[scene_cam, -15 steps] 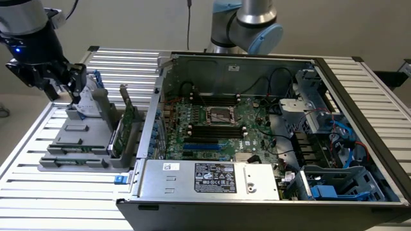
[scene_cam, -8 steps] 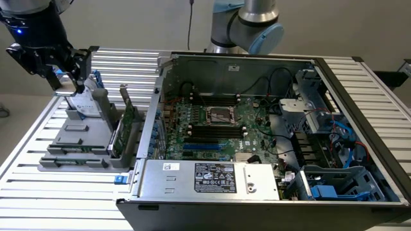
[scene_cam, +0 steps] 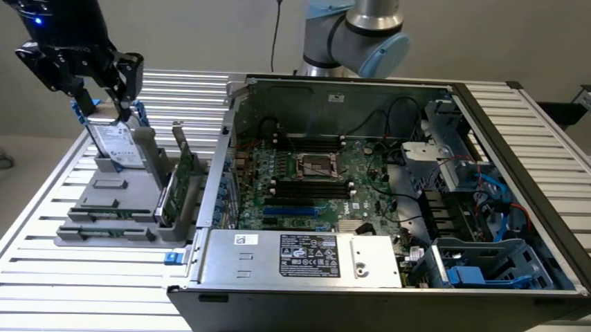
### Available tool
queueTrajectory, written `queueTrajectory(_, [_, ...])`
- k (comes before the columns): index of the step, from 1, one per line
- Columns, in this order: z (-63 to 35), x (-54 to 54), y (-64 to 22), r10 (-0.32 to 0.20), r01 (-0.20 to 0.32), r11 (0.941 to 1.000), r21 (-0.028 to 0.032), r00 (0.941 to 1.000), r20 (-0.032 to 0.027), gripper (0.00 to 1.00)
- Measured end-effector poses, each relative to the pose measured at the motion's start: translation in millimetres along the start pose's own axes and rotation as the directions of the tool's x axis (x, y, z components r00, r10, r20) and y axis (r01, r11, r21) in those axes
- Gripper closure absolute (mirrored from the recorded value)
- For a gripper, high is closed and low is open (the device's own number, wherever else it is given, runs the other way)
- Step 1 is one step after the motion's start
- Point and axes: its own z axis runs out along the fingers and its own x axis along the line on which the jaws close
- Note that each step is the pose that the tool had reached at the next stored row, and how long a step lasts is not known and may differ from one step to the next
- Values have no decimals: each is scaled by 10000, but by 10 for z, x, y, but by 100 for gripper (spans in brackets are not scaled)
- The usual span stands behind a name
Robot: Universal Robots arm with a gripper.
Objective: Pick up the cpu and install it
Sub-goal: 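Pick up the cpu and move it towards the insertion slot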
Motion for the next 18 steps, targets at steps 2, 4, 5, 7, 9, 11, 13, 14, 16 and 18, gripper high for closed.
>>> queueTrajectory(2, [-32, -85, 5, 4, -4, 10000, 2, 10000, -71, 45])
queueTrajectory(4, [-59, -171, 10, 7, -7, 10000, 1, 9999, -143, 45])
queueTrajectory(5, [-71, -211, 12, 9, -9, 10000, 1, 9998, -181, 45])
queueTrajectory(7, [-97, -291, 17, 14, -14, 10000, 1, 9997, -257, 45])
queueTrajectory(9, [-120, -372, 21, 17, -17, 10000, -1, 9994, -331, 45])
queueTrajectory(11, [-143, -455, 25, 19, -19, 10000, -1, 9992, -400, 45])
queueTrajectory(13, [-164, -543, 29, 24, -24, 10000, 1, 9989, -463, 45])
queueTrajectory(14, [-173, -587, 32, 26, -26, 10000, 2, 9988, -492, 45])
queueTrajectory(16, [-189, -680, 36, 28, -28, 10000, 4, 9984, -557, 45])
queueTrajectory(18, [-202, -767, 40, 33, -32, 10000, 7, 9981, -619, 45])
